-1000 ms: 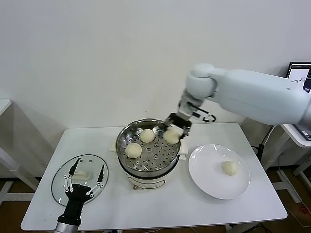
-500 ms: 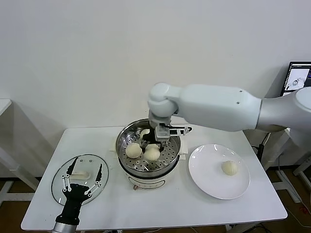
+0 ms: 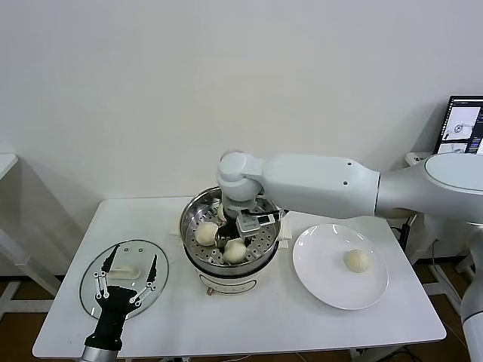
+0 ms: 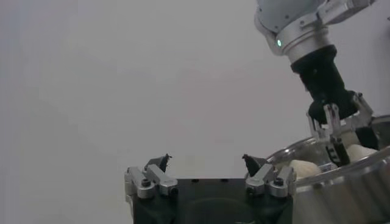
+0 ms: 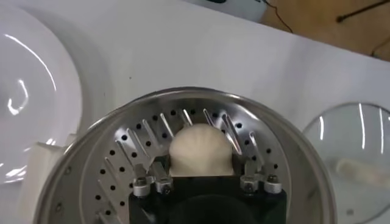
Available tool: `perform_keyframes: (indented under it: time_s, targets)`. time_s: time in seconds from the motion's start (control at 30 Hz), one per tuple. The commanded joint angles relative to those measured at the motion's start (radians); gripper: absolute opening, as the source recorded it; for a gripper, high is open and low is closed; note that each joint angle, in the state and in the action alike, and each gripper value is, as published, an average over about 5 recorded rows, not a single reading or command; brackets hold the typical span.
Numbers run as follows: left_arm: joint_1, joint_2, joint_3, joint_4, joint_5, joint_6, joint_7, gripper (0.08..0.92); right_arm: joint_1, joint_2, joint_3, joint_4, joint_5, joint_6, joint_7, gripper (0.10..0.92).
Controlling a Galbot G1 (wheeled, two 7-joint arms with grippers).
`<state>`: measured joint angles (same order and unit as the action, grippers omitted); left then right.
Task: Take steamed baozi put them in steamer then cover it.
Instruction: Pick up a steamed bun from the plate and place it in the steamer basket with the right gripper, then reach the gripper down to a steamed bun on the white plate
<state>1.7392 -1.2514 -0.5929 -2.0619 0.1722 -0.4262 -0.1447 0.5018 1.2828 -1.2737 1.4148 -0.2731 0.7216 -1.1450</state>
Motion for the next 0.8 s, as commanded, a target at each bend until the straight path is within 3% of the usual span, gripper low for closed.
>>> perform_keyframes:
  time_s: [0.03,0.2,0.37,0.6,0.8]
  targets:
    - [-0.001,-0.001,0.001,0.002,-0.001,-0.001,0.0,0.823,-0.027,0.014,0.006,-0.004,-0.049,0.029,-0.002,0.702]
    - [-0.003,-0.002,-0.002,0.004,-0.003,-0.002,-0.001,0.823,-0.023,0.014,0.013,-0.004,-0.058,0.029,0.004,0.799]
    - [-0.005,-0.003,-0.001,0.006,-0.003,-0.002,-0.001,0.823,-0.018,-0.017,0.086,-0.015,-0.05,0.011,-0.001,0.822]
    - [-0.011,-0.006,0.003,0.013,-0.003,0.002,0.0,0.823,0.014,-0.202,0.262,-0.048,0.163,-0.29,-0.132,0.823]
    - [-0.017,-0.004,0.01,0.013,-0.002,0.006,0.0,0.823,0.033,-0.411,0.265,-0.156,0.39,-0.609,-0.145,0.823]
